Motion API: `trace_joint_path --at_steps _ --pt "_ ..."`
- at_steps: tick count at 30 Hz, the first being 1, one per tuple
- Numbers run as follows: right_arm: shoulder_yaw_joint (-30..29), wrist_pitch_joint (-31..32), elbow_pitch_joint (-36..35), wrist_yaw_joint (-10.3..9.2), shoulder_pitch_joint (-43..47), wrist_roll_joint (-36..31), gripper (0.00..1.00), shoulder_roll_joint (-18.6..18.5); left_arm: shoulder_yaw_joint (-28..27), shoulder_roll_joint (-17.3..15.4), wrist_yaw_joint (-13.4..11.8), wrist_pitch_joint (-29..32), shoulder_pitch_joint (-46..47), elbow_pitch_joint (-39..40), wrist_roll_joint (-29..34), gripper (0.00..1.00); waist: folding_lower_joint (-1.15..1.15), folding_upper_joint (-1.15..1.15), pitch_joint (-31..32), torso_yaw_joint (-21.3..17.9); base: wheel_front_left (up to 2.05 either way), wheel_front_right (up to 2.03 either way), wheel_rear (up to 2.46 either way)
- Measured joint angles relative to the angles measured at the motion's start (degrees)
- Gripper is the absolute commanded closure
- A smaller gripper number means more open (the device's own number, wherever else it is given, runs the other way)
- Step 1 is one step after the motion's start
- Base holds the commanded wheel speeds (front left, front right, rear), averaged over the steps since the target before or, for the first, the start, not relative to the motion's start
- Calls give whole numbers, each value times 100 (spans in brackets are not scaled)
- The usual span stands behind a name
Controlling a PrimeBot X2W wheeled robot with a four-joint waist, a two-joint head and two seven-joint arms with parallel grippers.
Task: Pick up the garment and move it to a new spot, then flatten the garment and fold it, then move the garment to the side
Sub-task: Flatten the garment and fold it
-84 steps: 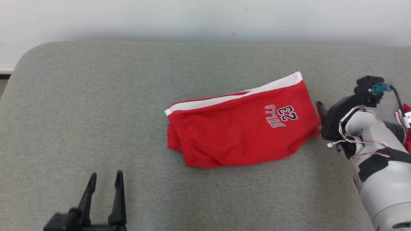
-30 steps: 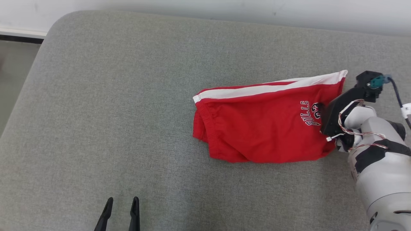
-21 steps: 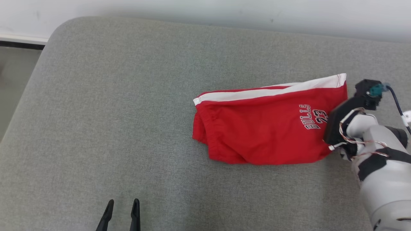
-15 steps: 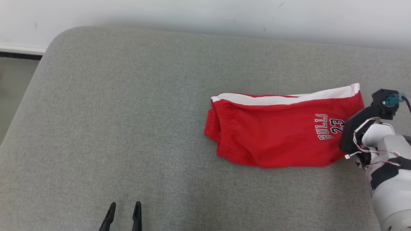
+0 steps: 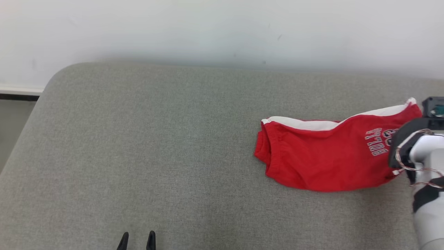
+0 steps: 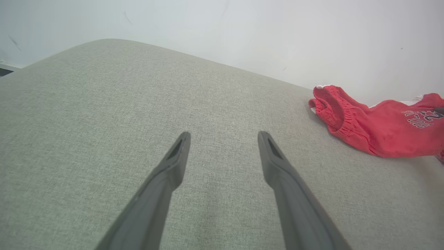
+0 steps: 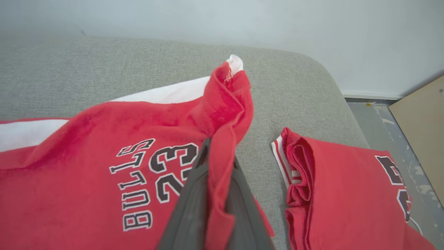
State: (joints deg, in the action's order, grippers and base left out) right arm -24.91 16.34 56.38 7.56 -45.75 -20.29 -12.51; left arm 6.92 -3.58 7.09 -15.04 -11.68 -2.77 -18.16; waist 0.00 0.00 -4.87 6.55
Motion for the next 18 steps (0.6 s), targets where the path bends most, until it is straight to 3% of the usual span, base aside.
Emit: trace_joint_path --at_steps 5,11,18 --pt "434 29 -45 0 -94 37 100 508 24 13 2 0 -19 -10 -4 0 0 0 131 -31 0 0 0" --pt "1189 26 111 0 -269 335 100 837 55 34 3 0 -13 15 -7 0 0 0 147 89 0 0 0" --pt "2024 8 505 0 -308 999 100 947 119 45 2 0 -7 15 -7 0 0 0 111 352 0 0 0"
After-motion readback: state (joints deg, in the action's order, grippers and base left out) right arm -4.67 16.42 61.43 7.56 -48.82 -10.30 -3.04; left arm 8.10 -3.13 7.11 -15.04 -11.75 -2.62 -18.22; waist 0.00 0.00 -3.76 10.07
